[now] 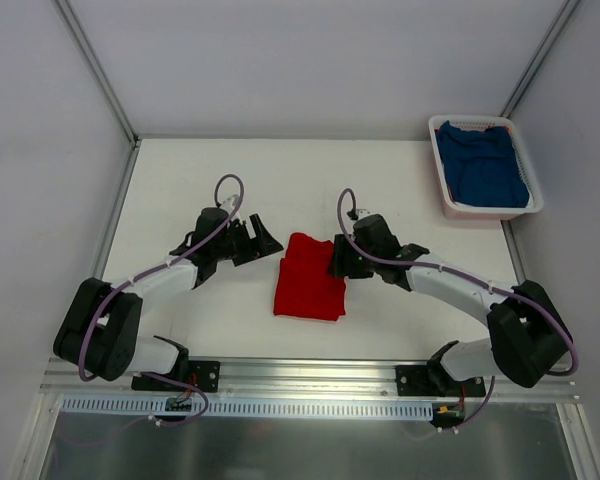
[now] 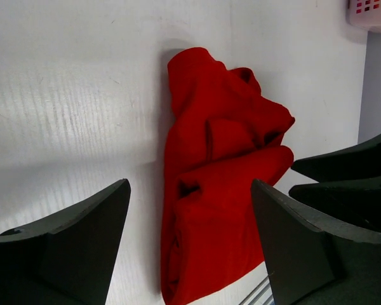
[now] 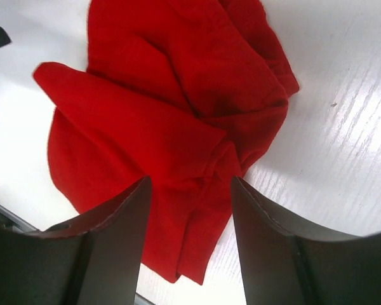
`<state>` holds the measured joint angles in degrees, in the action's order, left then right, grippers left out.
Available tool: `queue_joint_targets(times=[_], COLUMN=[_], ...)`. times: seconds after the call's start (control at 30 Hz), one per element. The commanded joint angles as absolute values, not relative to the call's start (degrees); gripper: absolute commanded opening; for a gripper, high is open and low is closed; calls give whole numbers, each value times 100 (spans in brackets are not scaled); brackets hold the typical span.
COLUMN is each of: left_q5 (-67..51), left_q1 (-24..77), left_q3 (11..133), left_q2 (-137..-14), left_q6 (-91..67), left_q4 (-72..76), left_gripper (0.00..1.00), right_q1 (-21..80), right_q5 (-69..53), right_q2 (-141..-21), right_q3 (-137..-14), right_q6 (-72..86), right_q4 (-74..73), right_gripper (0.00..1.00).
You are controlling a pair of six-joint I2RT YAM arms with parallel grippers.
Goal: Fold and stack the t-shirts
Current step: Smooth out wrinkles on the folded tshirt
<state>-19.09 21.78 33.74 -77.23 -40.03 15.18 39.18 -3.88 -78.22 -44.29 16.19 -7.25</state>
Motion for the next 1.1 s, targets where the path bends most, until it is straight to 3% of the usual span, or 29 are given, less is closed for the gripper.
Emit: queue_joint_targets(times=[0.0,0.6,0.83,1.07], left_q5=[-2039,-2022,-1969,-1899], left_q1=[2294,2575,2847,2962], left_q3=[3287,3138,3199,3164], left_q2=[-7760,-7989,-8156,-8182], left_q6=[-4131,-4333,-4438,-4465], left_q4=[1986,2470,2619,2637], left_gripper=[77,74,58,49], right_q1=[3876,3841,3832,3832], right_q5=[-492,-554,-571,-580], right_q2=[-7936,-8420,-8543,-8561], right_q3=[-4342,-4333,-4403,-4403], right_q6=[1608,1591,1591,1591], right_q4=[-431,-44,-35,-35], right_gripper=[56,49,48,46])
